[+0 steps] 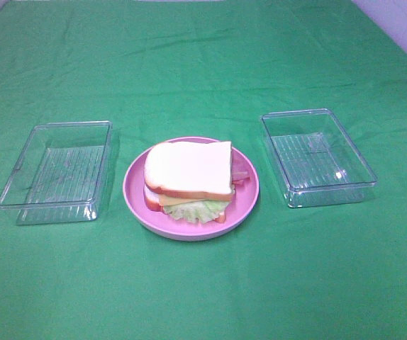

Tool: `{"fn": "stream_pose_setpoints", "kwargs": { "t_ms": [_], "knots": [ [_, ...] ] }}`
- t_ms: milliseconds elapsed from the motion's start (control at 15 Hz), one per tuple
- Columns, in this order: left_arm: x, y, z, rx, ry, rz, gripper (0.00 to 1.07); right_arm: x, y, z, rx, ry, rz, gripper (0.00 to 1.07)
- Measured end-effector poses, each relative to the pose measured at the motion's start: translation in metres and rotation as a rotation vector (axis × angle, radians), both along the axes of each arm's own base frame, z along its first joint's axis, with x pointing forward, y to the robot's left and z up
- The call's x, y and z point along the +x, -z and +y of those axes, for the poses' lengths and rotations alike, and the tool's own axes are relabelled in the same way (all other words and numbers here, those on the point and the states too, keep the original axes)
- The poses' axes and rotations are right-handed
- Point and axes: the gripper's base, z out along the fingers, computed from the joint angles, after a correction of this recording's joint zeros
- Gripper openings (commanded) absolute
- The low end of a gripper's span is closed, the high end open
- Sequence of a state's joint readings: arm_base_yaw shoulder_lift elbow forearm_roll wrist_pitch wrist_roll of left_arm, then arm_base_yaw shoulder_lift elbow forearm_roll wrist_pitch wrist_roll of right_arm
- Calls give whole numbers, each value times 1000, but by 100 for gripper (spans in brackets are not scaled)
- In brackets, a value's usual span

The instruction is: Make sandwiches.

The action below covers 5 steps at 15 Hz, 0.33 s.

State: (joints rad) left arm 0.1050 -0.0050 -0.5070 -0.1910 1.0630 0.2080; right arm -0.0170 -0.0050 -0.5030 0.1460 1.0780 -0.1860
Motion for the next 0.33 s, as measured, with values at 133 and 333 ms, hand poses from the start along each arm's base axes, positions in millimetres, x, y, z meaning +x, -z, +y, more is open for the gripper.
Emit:
{"fn": "stream_pose_setpoints", "kwargs": {
  "t_ms": [133,333],
  "knots": [
    [0,0,0,0,0,0,86,0,0,0,1,-1,0,73],
    [0,0,0,0,0,0,86,0,0,0,1,-1,0,73]
  ]
}}
